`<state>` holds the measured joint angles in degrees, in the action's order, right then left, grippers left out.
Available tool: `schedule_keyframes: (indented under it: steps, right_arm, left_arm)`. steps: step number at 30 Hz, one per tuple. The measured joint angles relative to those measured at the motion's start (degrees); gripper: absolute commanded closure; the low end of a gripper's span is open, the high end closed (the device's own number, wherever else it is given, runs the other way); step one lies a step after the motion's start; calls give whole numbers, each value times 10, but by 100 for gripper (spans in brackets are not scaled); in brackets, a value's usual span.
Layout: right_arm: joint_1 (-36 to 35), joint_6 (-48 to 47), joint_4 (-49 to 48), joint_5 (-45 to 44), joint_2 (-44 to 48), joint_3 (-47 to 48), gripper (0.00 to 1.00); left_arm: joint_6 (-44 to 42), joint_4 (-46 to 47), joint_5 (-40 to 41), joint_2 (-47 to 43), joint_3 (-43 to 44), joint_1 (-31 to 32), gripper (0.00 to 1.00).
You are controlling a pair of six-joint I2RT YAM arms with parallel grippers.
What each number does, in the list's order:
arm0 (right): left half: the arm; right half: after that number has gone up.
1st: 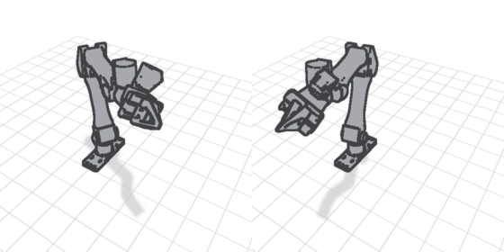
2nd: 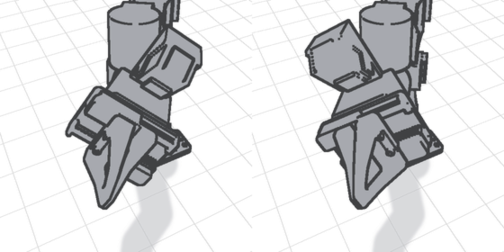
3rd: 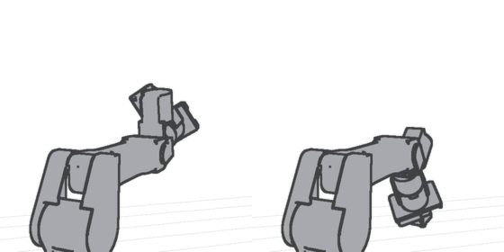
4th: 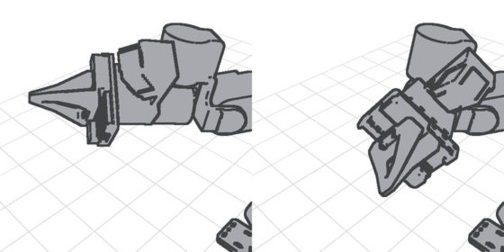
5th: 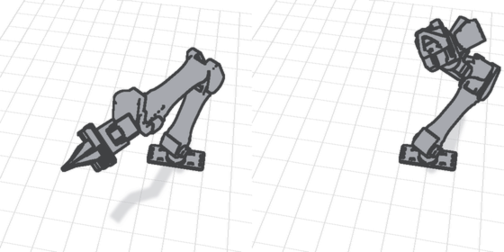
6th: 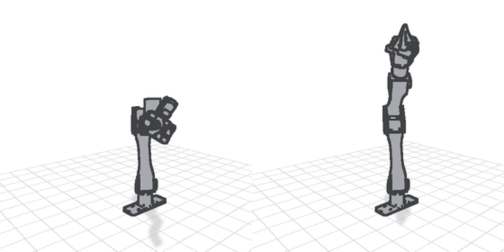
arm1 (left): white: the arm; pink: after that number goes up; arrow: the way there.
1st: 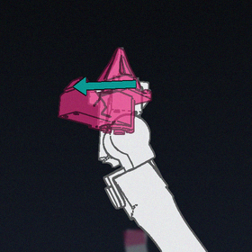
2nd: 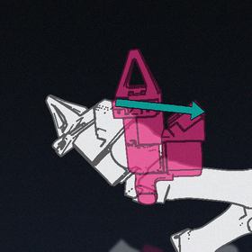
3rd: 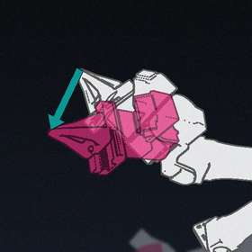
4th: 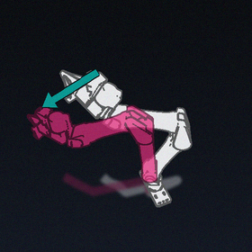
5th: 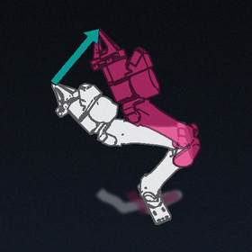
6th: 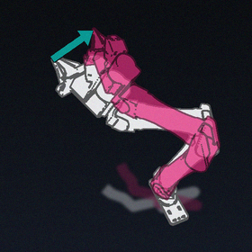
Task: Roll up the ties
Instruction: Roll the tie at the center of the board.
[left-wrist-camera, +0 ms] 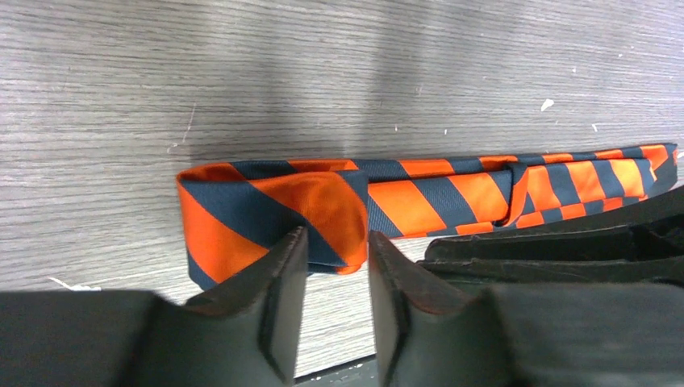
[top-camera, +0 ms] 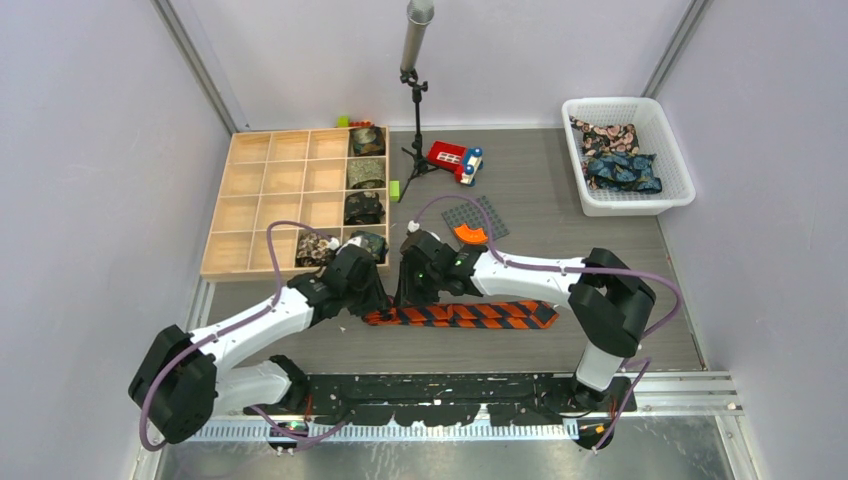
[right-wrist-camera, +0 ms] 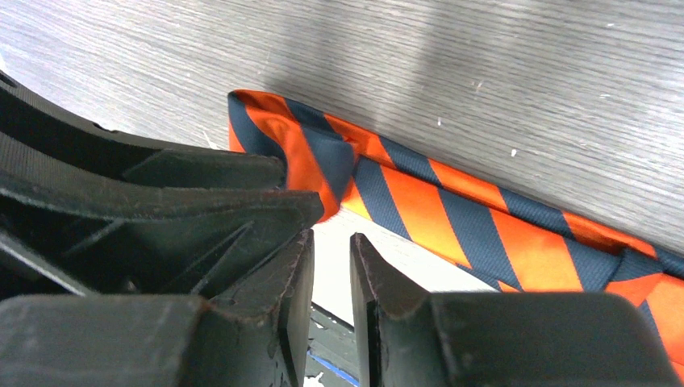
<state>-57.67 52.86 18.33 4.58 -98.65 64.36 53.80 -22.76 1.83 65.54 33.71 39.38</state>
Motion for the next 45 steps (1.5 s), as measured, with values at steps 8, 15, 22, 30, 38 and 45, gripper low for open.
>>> schedule_keyframes:
  steps: [8, 15, 22, 30, 38, 45]
  right_arm:
    - [0, 13, -10, 14, -5, 0, 65]
    - [0, 23, -11, 17, -30, 6, 63]
    - [0, 26, -7, 18, -56, 22, 61]
    - [0, 25, -5, 18, -58, 24, 60]
    - [0, 25, -5, 17, -58, 24, 59]
    - [0, 25, -7, 17, -58, 24, 60]
  left_arm:
    - [3, 3, 1, -21, -7, 0, 99]
    - [3, 6, 1, -26, -13, 0, 100]
    - [0, 7, 1, -30, -17, 0, 100]
    - [-2, 7, 0, -41, -25, 0, 100]
    - [-5, 12, -4, -47, -31, 0, 100]
    - [-9, 23, -4, -56, -41, 0, 100]
